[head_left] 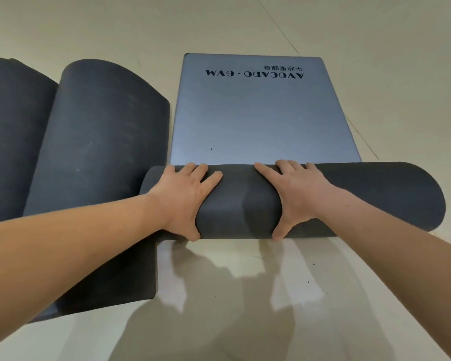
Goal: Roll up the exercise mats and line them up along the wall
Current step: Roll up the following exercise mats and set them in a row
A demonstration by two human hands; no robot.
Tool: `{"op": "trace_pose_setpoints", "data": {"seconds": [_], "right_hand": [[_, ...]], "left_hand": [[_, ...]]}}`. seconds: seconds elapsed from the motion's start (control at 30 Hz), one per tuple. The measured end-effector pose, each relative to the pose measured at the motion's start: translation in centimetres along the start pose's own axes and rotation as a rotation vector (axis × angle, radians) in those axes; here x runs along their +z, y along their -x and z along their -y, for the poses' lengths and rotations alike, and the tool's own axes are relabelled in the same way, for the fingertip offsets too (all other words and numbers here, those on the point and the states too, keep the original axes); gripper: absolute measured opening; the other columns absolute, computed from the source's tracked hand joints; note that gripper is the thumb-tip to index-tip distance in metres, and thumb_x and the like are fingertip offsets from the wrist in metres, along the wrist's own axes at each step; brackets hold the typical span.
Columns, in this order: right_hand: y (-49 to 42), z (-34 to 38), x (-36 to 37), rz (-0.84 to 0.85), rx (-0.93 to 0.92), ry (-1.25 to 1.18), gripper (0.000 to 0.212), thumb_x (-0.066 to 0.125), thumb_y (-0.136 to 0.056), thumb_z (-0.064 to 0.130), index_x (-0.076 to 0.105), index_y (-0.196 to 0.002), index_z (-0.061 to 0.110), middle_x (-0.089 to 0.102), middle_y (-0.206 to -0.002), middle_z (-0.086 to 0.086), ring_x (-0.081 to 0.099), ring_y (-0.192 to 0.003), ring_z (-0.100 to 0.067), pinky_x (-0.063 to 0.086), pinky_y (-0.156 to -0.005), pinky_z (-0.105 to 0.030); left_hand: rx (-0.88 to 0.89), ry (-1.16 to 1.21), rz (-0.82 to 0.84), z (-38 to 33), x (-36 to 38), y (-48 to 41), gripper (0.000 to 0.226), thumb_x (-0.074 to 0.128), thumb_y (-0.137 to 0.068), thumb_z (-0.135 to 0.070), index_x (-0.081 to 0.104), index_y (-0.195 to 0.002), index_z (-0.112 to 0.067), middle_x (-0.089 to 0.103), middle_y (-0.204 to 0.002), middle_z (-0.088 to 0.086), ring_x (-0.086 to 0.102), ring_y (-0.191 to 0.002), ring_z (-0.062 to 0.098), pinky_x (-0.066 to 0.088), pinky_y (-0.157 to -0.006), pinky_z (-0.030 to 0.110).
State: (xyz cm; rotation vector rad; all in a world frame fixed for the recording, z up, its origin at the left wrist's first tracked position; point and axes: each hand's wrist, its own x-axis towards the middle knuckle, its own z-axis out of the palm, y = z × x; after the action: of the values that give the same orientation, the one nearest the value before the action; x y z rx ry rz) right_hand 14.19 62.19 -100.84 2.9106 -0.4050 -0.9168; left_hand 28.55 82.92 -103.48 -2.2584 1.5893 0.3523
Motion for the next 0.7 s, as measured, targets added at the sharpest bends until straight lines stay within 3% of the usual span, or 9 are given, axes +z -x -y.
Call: {"op": "trace_pose_setpoints", "data": {"seconds": [0.1, 0.2, 0.4, 0.5, 0.57, 0.63, 0.7], "right_hand": [[-0.5, -0.6, -1.2, 0.001, -0.010, -0.064, 0.150, 0.085, -0.036, 0.084, 0.006, -0.158, 0.048, 0.053, -0.134, 0.002, 0.059, -0.121, -0.027, 0.050, -0.100, -0.047], [-0.2, -0.9, -3.1, 0.026, -0.016, -0.126, 0.126, 0.089, -0.043, 0.074, 0.027, -0.150, 0.052, 0.060, -0.113, 0.016, 0.064, -0.100, -0.021, 0.056, -0.088, -0.041], [2.6, -1.3, -1.6, 0.085, -0.073, -0.211, 0.103, 0.092, -0.050, 0.064, 0.039, -0.138, 0.057, 0.061, -0.103, 0.020, 0.061, -0.091, -0.009, 0.048, -0.074, -0.032], [4.1, -1.9, -1.1, 0.165, -0.070, -0.307, 0.104, 0.096, -0.050, 0.060, 0.039, -0.137, 0.062, 0.060, -0.111, 0.025, 0.062, -0.101, -0.010, 0.053, -0.084, -0.033], [4.7, -1.8, -1.0, 0.167, -0.049, -0.312, 0.119, 0.096, -0.051, 0.063, 0.029, -0.149, 0.064, 0.056, -0.133, 0.024, 0.058, -0.123, -0.015, 0.052, -0.097, -0.038], [5.3, -1.3, -1.0, 0.025, -0.018, -0.235, 0.131, 0.091, -0.057, 0.069, 0.012, -0.161, 0.058, 0.042, -0.157, 0.013, 0.044, -0.144, -0.020, 0.048, -0.107, -0.044], [5.8, -0.3, -0.7, -0.143, 0.046, -0.142, 0.133, 0.085, -0.064, 0.073, 0.004, -0.166, 0.049, 0.031, -0.167, 0.000, 0.033, -0.153, -0.026, 0.042, -0.115, -0.051]], "left_hand": [[0.000, 0.051, 0.010, 0.5, -0.7, -0.3, 0.131, 0.074, -0.058, -0.081, 0.009, -0.161, -0.031, 0.040, -0.152, 0.000, 0.048, -0.135, 0.025, 0.048, -0.105, 0.051], [-0.005, 0.131, 0.018, 1.1, -1.9, 0.0, 0.120, 0.075, -0.062, -0.075, 0.017, -0.159, -0.035, 0.051, -0.139, -0.008, 0.057, -0.124, 0.020, 0.054, -0.096, 0.046], [0.079, 0.136, 0.035, -0.5, -2.4, 2.3, 0.091, 0.072, -0.067, -0.064, 0.032, -0.145, -0.043, 0.062, -0.109, -0.014, 0.066, -0.091, 0.016, 0.055, -0.073, 0.034], [0.116, 0.194, 0.100, -1.3, -3.3, 2.6, 0.079, 0.076, -0.066, -0.060, 0.041, -0.135, -0.046, 0.064, -0.097, -0.014, 0.064, -0.084, 0.014, 0.055, -0.072, 0.033], [0.119, 0.219, 0.169, -1.5, -3.8, 1.8, 0.084, 0.081, -0.061, -0.060, 0.041, -0.134, -0.048, 0.064, -0.094, -0.015, 0.063, -0.083, 0.013, 0.055, -0.074, 0.033], [0.096, 0.285, 0.243, -0.2, -4.2, 0.2, 0.094, 0.089, -0.055, -0.060, 0.041, -0.136, -0.052, 0.065, -0.099, -0.019, 0.063, -0.088, 0.009, 0.057, -0.080, 0.034], [0.062, 0.455, 0.326, 2.0, -4.7, -1.5, 0.099, 0.099, -0.052, -0.053, 0.048, -0.136, -0.057, 0.069, -0.108, -0.025, 0.065, -0.098, 0.002, 0.057, -0.093, 0.037]]}}
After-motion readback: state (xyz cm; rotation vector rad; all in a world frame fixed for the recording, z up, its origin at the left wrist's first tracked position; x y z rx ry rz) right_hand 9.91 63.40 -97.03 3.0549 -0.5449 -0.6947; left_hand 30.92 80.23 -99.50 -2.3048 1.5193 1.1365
